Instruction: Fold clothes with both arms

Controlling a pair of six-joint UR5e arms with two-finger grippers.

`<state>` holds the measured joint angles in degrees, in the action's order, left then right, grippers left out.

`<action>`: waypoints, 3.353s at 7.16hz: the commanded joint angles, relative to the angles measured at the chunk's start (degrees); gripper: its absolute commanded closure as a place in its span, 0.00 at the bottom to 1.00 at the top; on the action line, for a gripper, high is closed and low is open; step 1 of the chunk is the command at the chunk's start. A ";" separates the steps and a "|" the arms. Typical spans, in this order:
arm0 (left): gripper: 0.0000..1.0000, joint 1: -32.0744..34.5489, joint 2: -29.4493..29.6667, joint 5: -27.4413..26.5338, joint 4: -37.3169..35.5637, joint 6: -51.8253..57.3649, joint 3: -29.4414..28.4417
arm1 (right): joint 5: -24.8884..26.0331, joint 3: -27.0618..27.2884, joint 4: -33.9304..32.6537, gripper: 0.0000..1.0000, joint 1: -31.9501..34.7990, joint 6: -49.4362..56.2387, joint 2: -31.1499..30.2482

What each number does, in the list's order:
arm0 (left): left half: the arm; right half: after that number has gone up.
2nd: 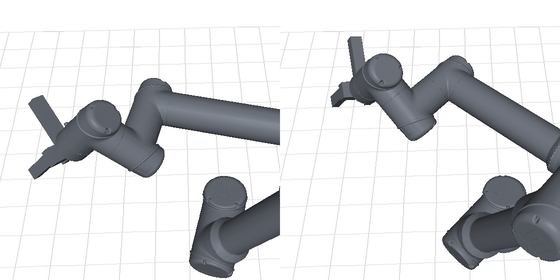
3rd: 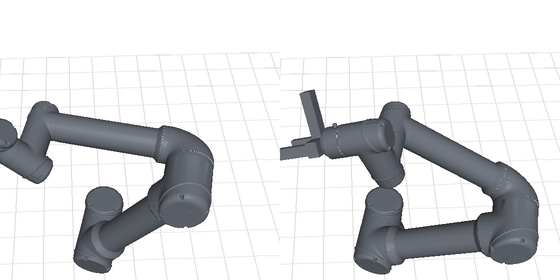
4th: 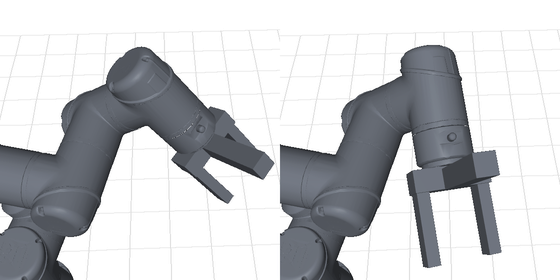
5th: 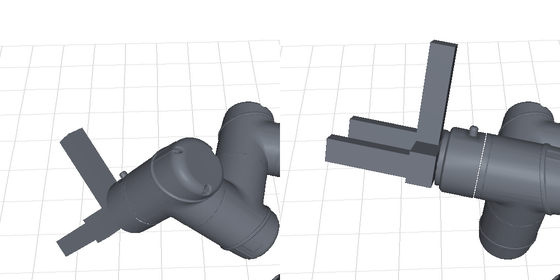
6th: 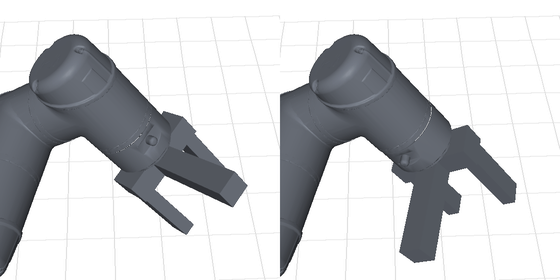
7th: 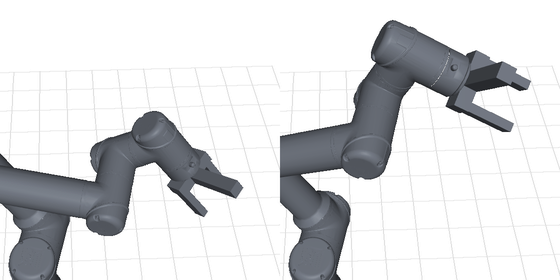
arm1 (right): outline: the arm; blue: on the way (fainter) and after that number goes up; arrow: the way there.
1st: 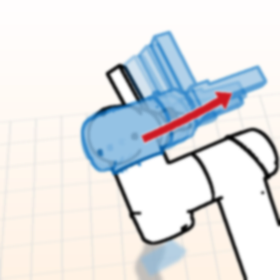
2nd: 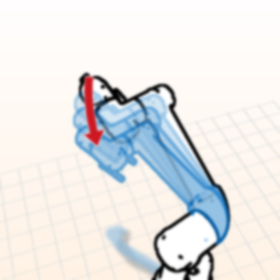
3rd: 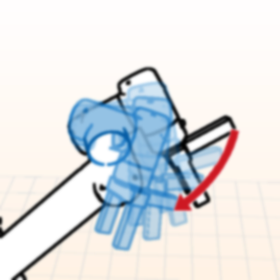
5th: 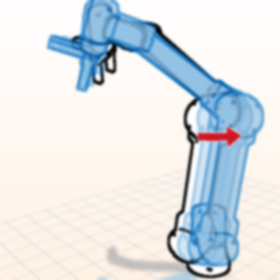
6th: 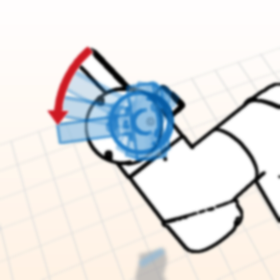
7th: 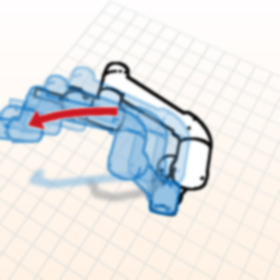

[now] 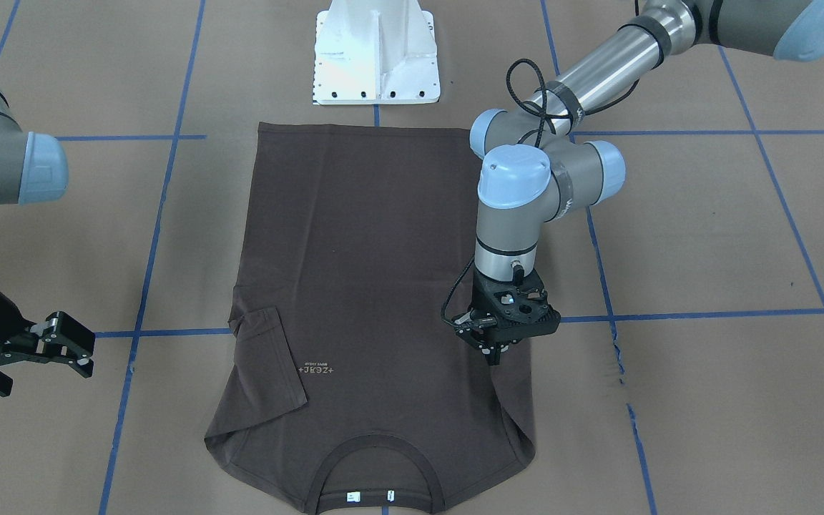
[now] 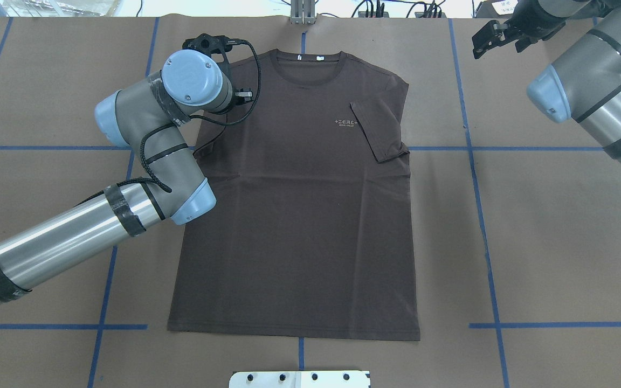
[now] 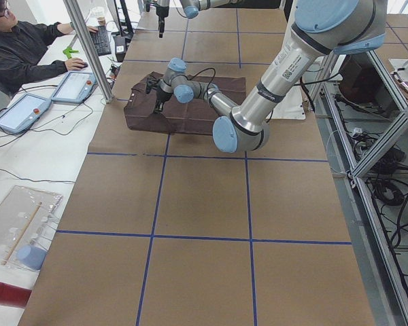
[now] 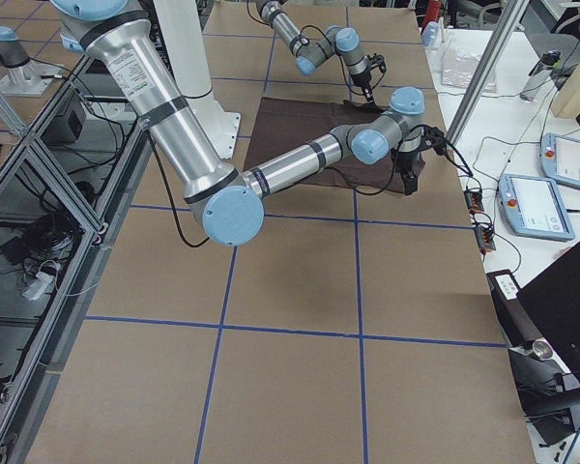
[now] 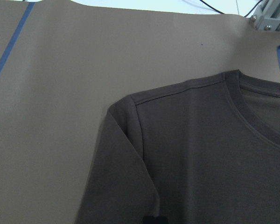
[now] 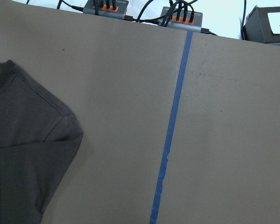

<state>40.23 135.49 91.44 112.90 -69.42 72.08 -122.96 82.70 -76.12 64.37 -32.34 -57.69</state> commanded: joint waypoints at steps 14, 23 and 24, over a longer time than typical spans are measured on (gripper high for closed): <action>0.26 -24.88 -43.45 1.58 0.65 -12.70 50.79 | 43.68 43.42 -0.69 0.14 -56.64 -67.06 -26.33; 0.45 -31.18 -43.20 -2.40 0.13 -17.95 45.52 | 43.77 43.42 -0.69 0.13 -56.73 -67.06 -26.33; 0.46 -31.26 -43.03 -2.40 0.21 -17.86 44.91 | 43.77 43.42 -0.69 0.13 -56.73 -67.06 -26.33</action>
<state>9.05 92.26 89.00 113.05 -87.42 117.64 -79.19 126.12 -76.82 7.65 -99.40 -84.02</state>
